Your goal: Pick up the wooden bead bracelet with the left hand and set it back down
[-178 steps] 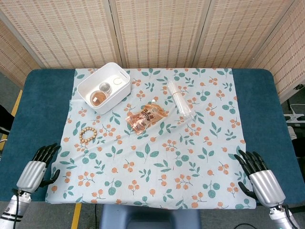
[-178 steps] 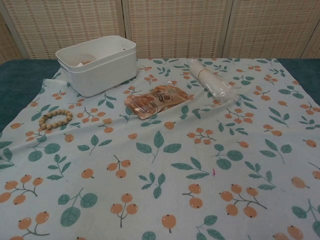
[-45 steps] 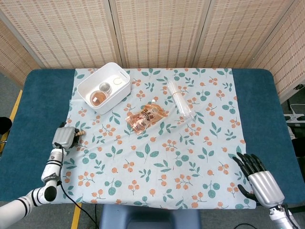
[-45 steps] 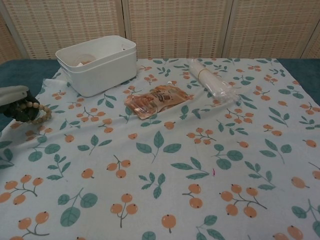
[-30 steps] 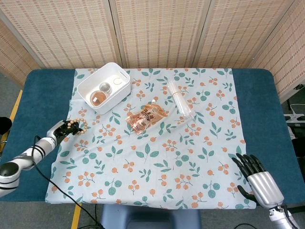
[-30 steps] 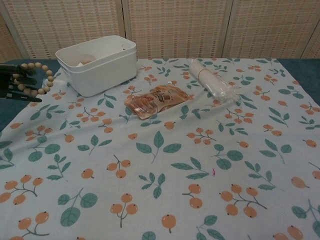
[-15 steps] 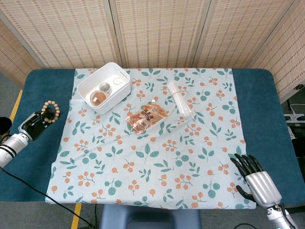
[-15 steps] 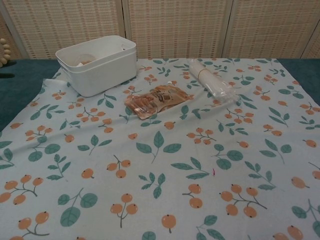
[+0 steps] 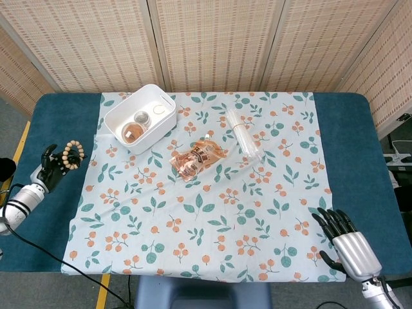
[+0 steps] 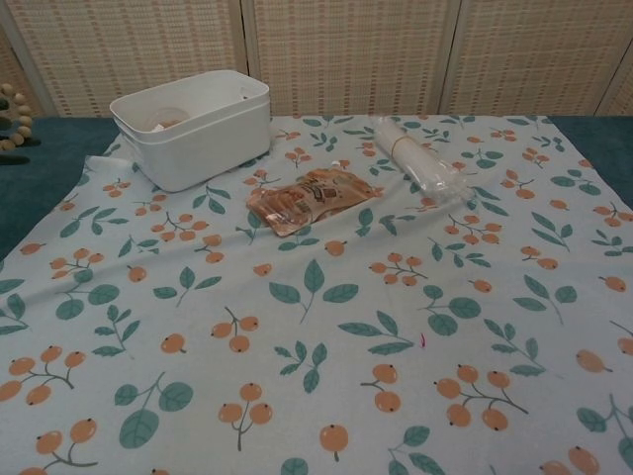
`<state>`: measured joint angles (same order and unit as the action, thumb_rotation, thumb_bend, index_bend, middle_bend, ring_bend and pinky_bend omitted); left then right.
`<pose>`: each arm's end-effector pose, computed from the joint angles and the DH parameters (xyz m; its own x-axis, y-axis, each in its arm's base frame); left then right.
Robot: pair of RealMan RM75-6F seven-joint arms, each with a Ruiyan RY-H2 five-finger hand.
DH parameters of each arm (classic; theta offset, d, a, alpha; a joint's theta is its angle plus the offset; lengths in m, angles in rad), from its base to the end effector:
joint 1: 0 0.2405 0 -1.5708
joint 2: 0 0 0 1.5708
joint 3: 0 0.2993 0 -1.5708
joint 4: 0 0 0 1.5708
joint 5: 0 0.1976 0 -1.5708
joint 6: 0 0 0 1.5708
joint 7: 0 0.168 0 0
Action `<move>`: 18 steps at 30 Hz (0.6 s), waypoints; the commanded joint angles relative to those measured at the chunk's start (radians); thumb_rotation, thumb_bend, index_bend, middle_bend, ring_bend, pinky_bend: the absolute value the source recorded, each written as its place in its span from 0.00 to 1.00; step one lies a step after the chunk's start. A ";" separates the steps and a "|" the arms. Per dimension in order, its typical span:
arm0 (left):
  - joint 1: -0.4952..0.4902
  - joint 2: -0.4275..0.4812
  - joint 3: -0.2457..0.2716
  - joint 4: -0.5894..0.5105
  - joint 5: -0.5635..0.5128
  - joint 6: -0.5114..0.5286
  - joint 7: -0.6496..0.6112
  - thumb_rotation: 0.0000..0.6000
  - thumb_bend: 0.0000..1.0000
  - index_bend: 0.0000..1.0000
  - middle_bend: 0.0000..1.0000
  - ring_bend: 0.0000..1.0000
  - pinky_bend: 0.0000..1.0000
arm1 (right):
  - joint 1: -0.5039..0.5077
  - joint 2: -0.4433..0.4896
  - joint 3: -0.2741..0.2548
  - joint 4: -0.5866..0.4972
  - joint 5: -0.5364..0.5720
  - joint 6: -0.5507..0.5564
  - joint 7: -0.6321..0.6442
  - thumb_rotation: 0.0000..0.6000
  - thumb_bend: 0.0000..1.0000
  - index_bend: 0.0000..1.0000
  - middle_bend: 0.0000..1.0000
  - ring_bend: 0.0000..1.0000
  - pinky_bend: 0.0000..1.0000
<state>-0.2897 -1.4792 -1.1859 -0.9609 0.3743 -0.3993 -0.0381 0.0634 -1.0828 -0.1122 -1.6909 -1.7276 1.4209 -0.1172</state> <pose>-0.3601 0.4110 0.1387 -0.8786 0.2055 0.4310 0.4769 0.4233 0.7703 -0.3188 -0.1592 0.1487 0.4871 -0.2080 0.8482 -0.8676 -0.2264 0.4427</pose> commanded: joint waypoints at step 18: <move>-0.002 -0.005 -0.004 0.021 0.070 -0.046 0.005 0.54 0.49 0.51 0.58 0.19 0.00 | 0.002 -0.007 0.000 0.002 0.002 -0.007 -0.011 1.00 0.24 0.00 0.00 0.00 0.00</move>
<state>-0.2918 -1.4842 -1.1898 -0.9401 0.4450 -0.4456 -0.0314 0.0651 -1.0897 -0.1122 -1.6886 -1.7255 1.4135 -0.1279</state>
